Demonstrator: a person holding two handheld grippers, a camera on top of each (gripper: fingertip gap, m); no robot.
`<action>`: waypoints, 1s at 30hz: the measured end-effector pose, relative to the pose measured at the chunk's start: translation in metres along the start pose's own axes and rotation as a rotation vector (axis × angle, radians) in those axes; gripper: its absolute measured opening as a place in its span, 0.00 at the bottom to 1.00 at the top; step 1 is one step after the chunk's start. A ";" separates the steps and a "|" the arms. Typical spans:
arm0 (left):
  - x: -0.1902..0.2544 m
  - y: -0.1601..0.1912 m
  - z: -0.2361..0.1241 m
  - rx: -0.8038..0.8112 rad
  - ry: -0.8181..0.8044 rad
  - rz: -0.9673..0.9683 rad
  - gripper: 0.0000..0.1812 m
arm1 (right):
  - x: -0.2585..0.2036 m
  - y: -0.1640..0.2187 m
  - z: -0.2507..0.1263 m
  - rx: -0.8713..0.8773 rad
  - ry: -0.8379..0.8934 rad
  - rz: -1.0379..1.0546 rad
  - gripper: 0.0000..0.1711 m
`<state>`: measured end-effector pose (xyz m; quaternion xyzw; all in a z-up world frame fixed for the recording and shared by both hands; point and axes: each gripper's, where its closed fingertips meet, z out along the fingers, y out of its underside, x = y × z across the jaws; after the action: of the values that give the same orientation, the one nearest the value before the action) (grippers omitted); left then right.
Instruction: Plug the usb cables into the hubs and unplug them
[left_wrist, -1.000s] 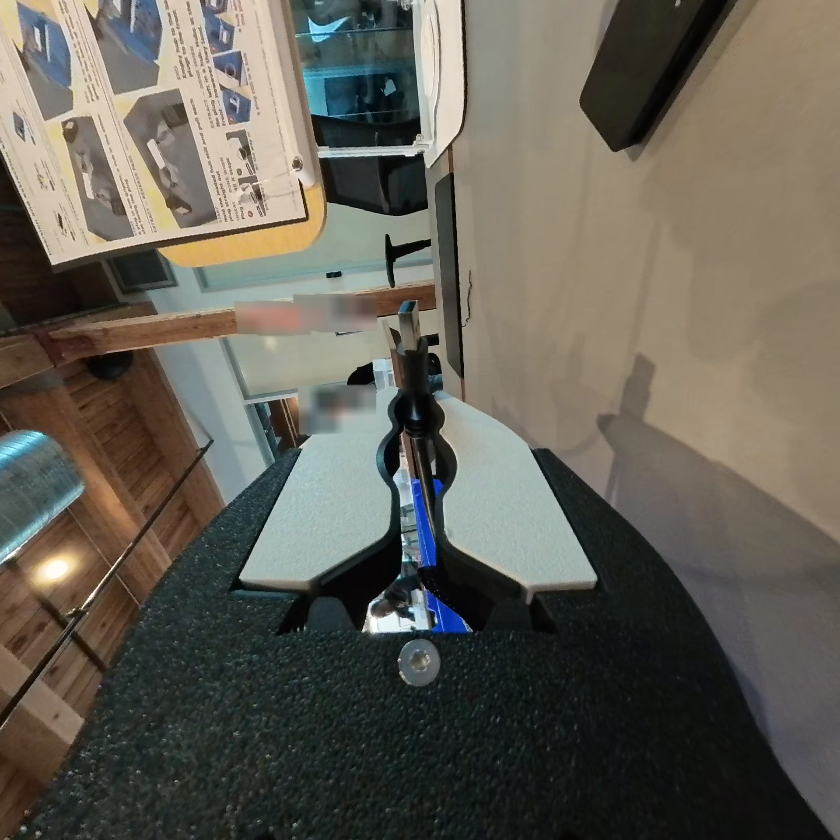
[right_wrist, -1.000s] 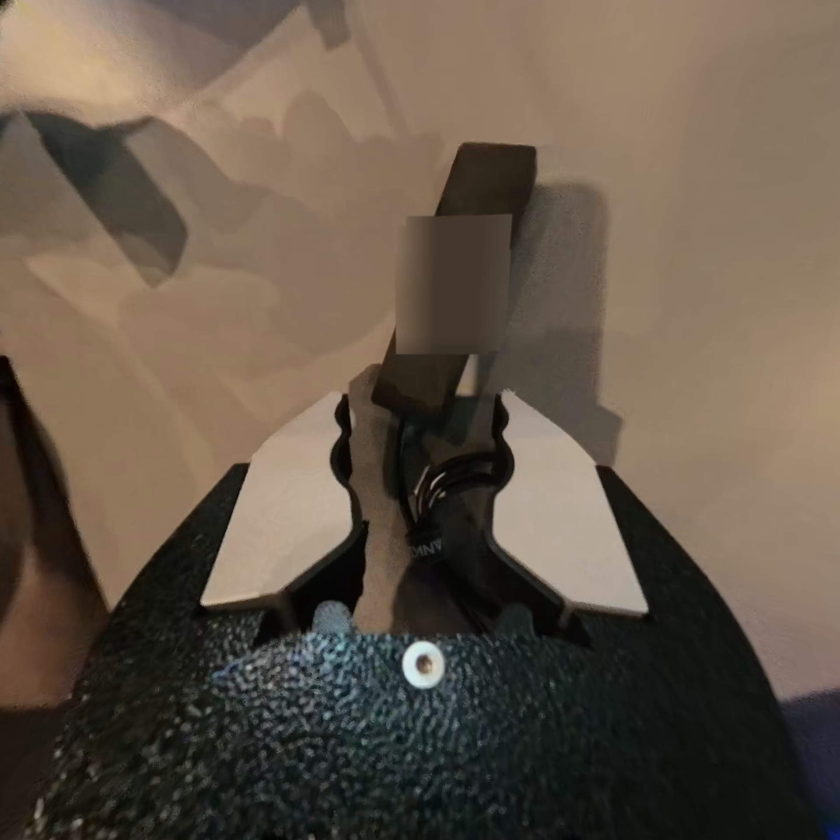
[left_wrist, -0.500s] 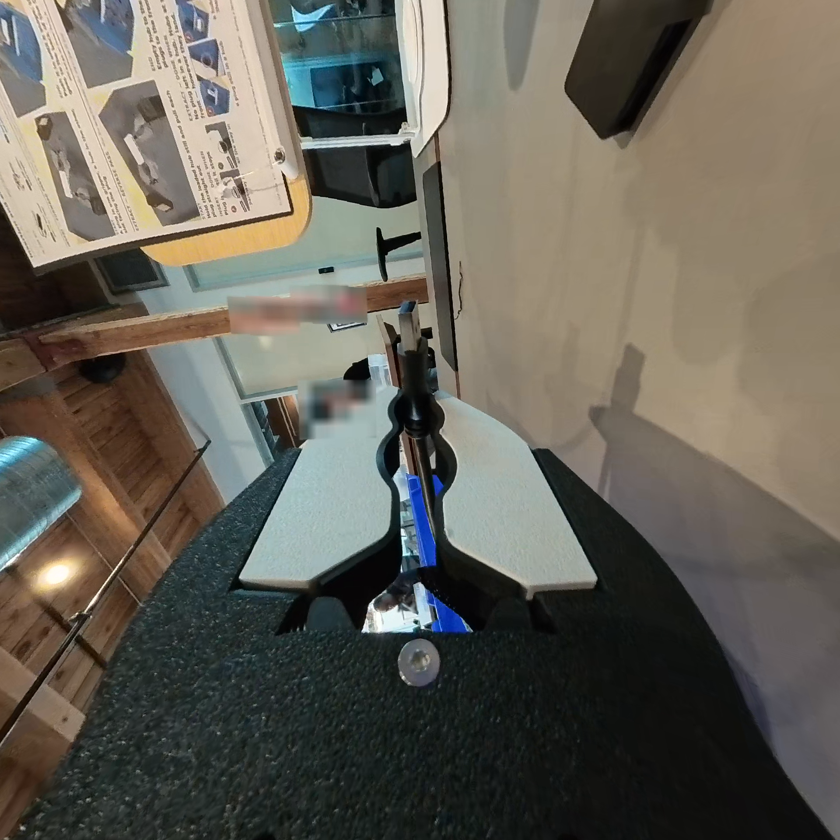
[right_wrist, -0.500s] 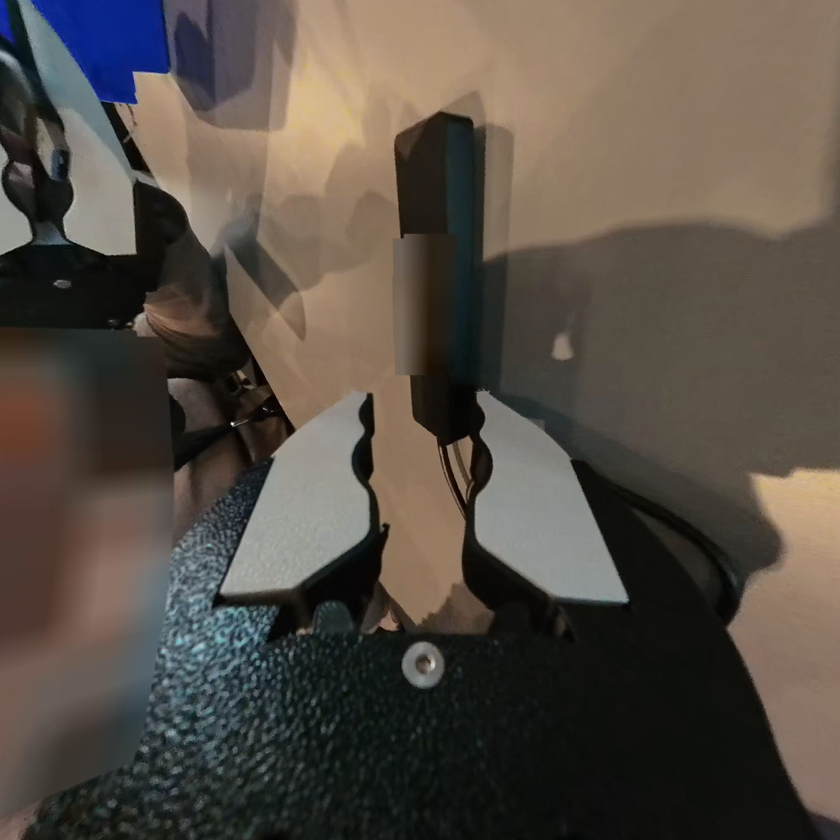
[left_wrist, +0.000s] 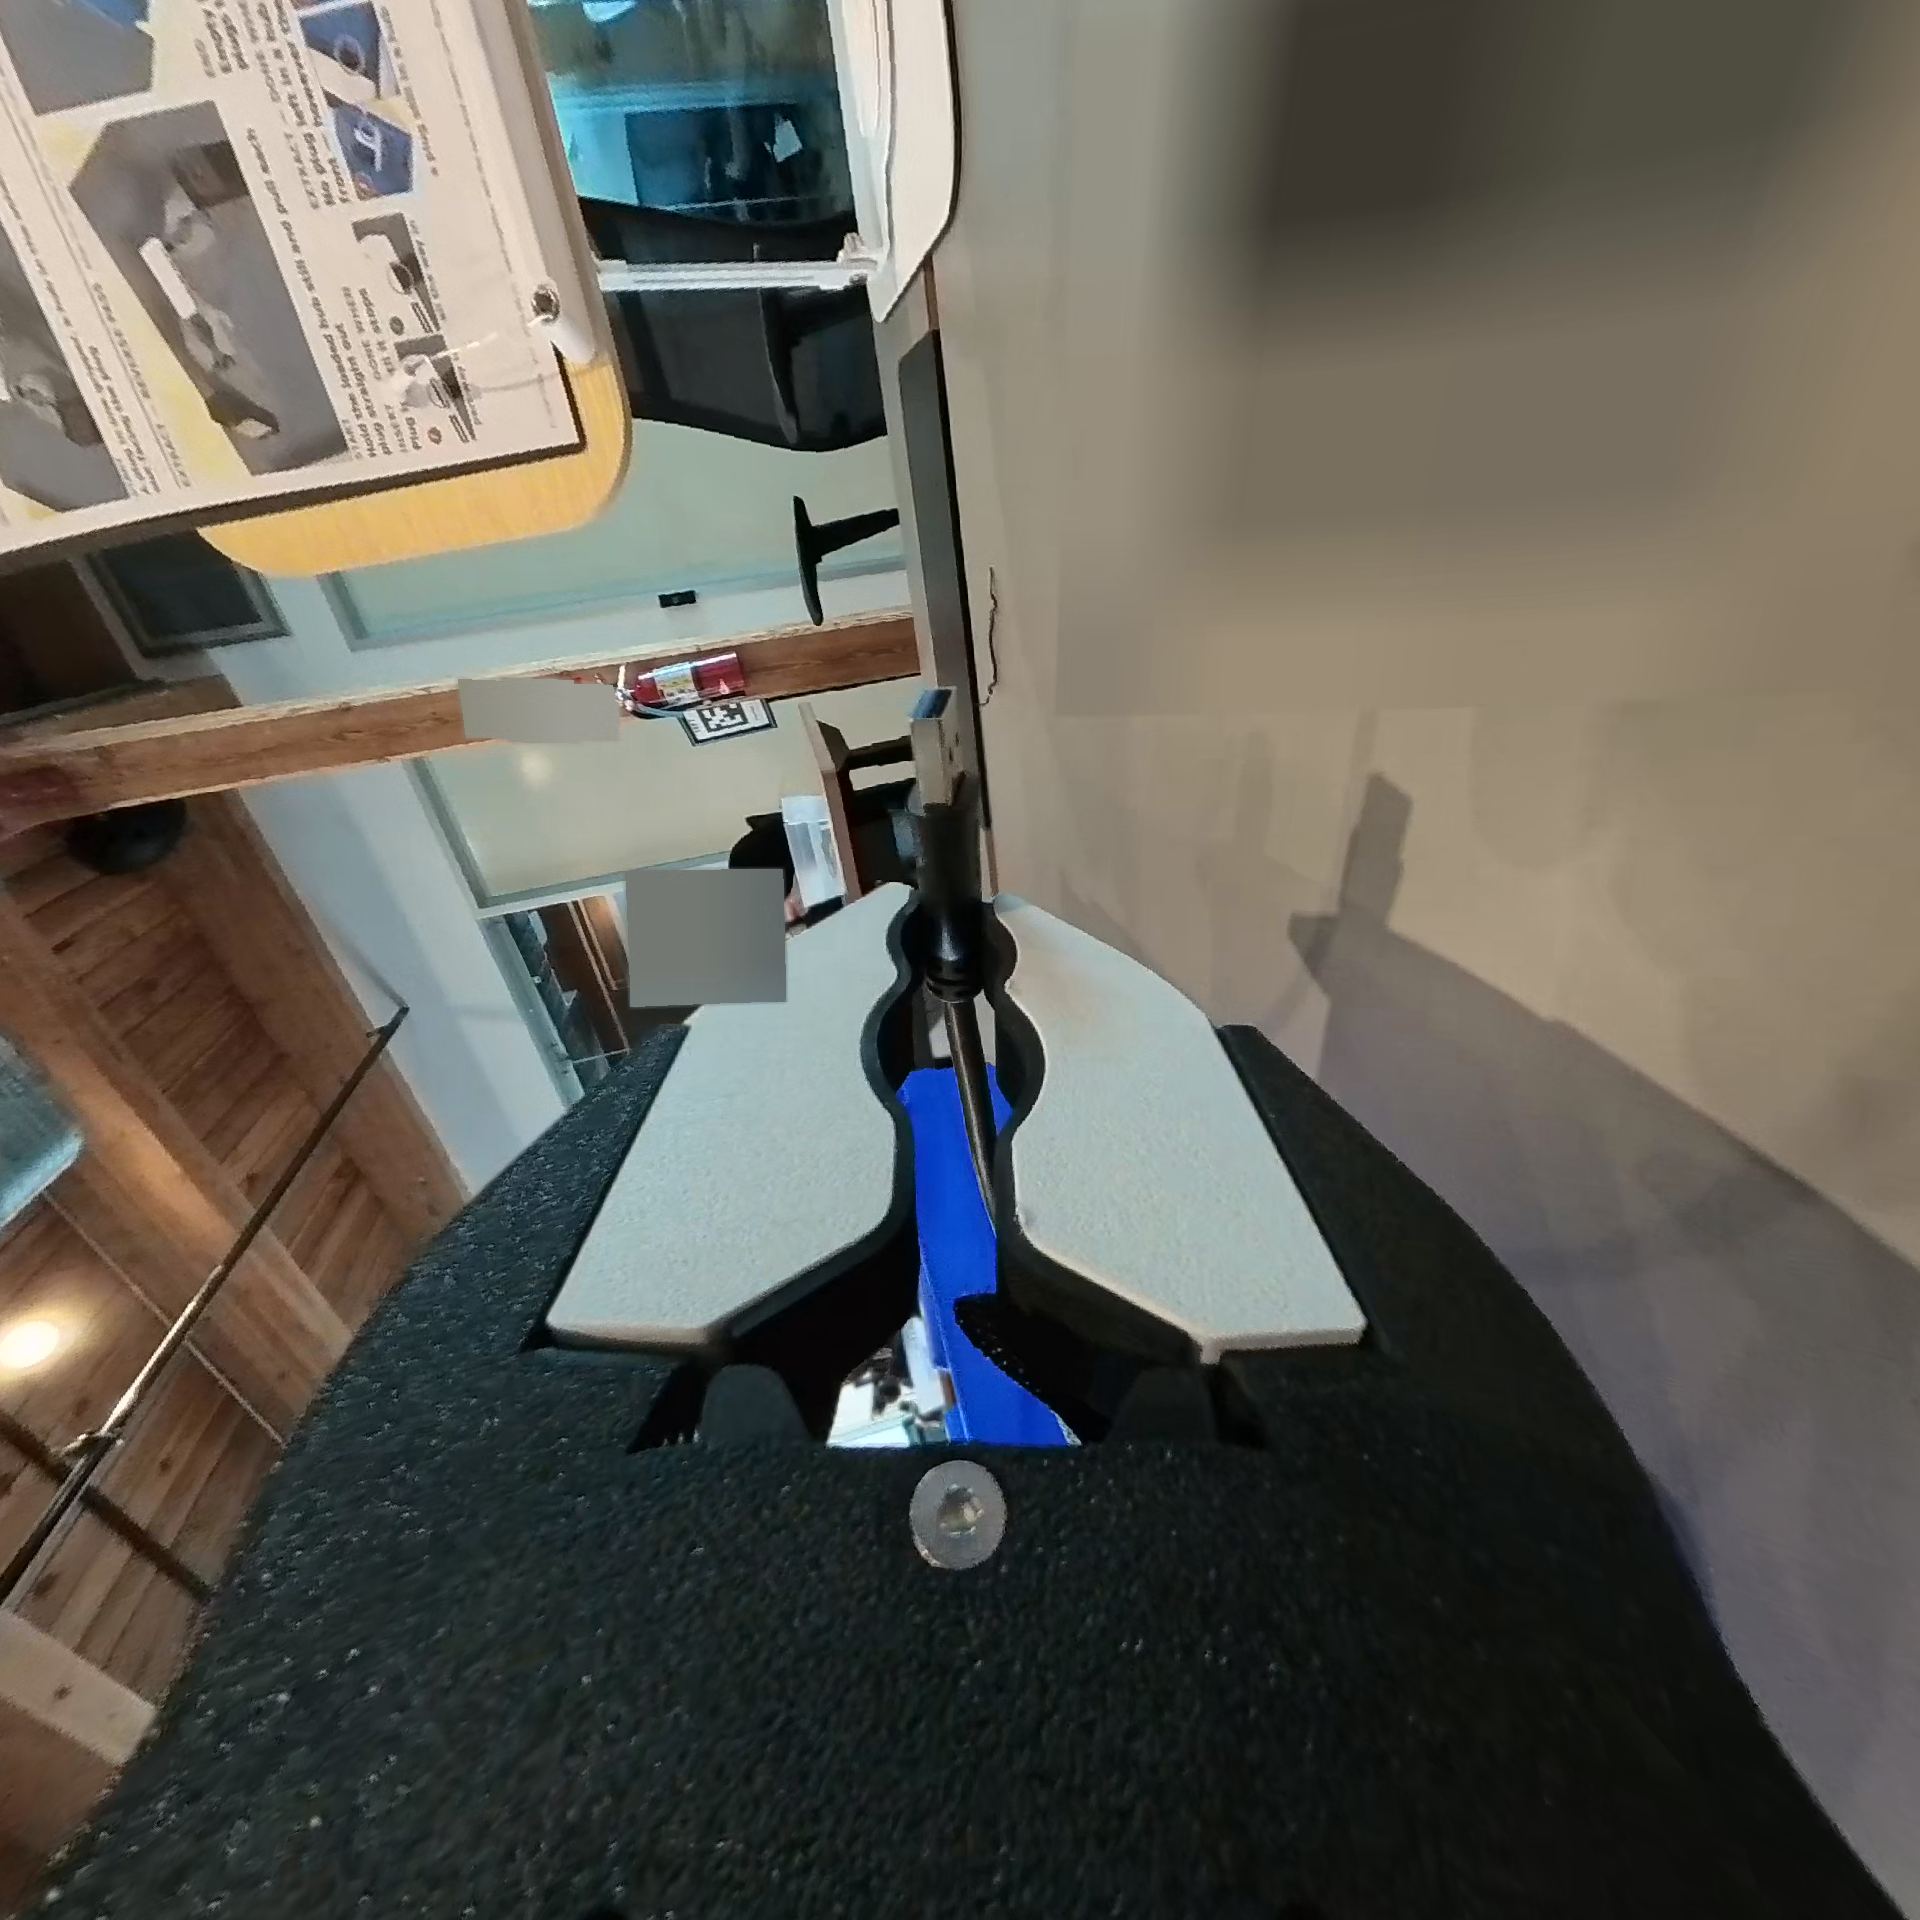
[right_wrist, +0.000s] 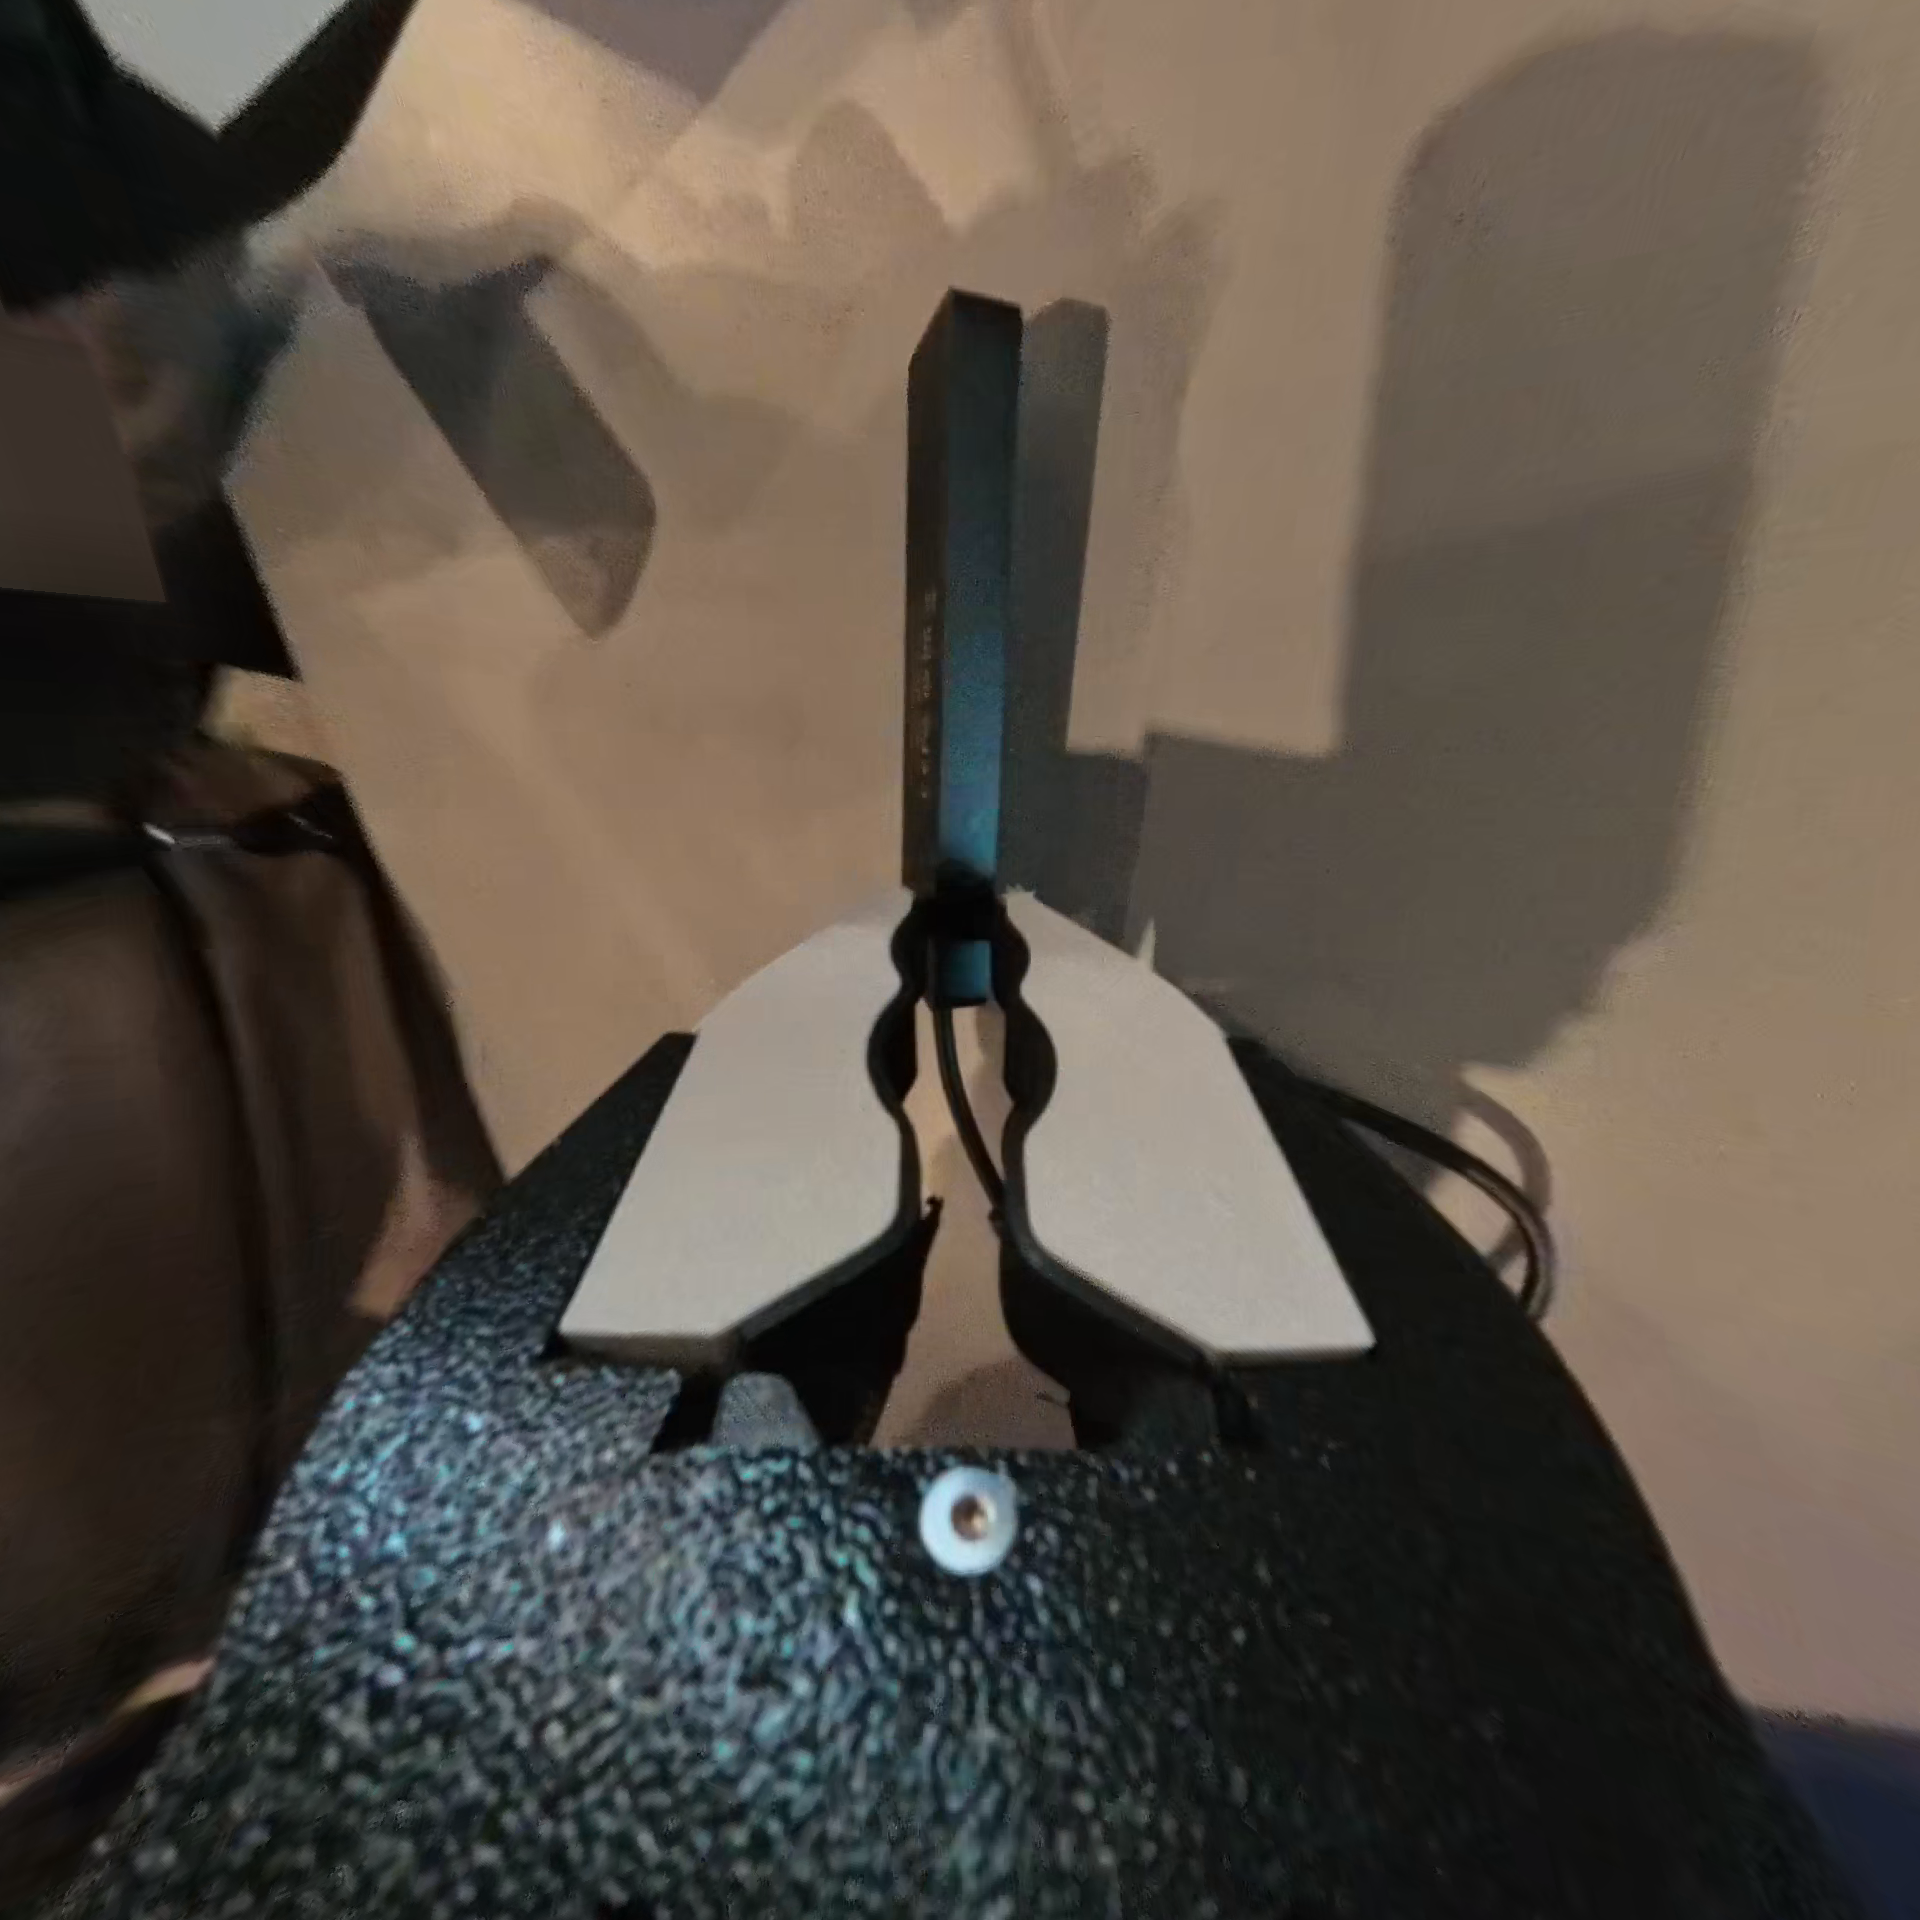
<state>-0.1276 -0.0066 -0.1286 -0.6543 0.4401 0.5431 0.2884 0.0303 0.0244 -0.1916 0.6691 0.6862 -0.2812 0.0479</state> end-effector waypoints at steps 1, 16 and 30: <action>0.000 0.000 0.000 0.000 0.004 -0.001 0.05 | 0.000 0.000 -0.002 -0.007 0.064 -0.078 0.06; 0.008 0.001 0.001 0.006 0.049 0.008 0.05 | 0.005 0.004 -0.001 -0.156 0.504 -0.666 0.10; 0.009 0.005 0.000 0.004 0.068 0.003 0.05 | 0.008 -0.009 0.024 -0.249 0.149 -0.375 0.28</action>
<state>-0.1320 -0.0112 -0.1372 -0.6710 0.4519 0.5201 0.2739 0.0134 0.0210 -0.2127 0.5378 0.8295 -0.1482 0.0265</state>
